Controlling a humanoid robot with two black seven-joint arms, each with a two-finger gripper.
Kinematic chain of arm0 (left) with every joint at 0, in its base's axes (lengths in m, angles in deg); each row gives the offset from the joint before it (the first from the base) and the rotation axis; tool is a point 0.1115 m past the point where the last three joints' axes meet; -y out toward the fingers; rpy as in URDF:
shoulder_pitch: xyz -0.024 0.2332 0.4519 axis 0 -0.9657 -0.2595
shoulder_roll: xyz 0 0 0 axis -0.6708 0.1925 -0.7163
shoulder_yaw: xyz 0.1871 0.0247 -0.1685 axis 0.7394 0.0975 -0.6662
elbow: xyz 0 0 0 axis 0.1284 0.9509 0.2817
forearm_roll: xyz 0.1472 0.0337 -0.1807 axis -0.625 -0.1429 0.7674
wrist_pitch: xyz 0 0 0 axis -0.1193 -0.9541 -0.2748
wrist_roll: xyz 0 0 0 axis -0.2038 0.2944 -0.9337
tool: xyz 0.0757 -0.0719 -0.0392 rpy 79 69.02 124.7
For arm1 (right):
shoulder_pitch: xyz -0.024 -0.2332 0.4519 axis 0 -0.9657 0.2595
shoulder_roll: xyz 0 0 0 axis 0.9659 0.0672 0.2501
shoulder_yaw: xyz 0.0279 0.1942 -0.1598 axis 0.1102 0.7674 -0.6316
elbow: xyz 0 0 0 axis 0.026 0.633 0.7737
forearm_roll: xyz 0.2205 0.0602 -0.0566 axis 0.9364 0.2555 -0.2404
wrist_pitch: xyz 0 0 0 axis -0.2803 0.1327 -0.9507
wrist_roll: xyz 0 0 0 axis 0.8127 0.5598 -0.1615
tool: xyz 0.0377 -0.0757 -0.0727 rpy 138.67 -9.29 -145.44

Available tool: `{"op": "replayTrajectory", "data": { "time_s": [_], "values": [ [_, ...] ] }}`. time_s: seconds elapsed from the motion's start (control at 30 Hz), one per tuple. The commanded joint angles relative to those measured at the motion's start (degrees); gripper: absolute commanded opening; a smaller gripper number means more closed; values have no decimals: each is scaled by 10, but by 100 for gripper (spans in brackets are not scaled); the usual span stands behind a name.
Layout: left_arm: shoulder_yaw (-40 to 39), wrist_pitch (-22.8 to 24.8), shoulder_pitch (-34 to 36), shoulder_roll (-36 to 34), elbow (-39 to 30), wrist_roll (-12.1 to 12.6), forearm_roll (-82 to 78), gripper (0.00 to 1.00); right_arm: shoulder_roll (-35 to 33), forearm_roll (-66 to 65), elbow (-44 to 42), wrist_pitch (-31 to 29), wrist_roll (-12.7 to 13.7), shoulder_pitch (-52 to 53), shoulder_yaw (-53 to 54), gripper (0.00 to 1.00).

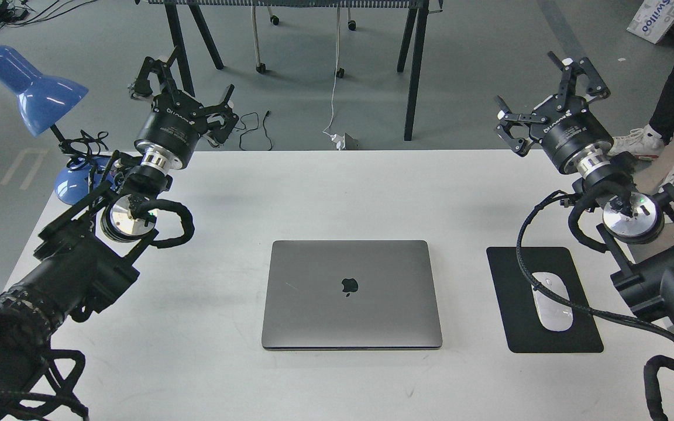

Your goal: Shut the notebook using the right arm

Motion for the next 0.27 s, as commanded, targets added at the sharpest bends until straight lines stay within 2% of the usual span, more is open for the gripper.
{"op": "replayTrajectory", "data": {
  "time_s": [0.0, 0.23],
  "values": [
    [-1, 0, 0, 0, 0, 0, 0, 100, 0, 22, -16, -11, -5, -2, 4, 100],
    [0, 0, 1, 0, 0, 0, 0, 100, 0, 21, -13, -13, -4, -6, -5, 100]
  ]
}}
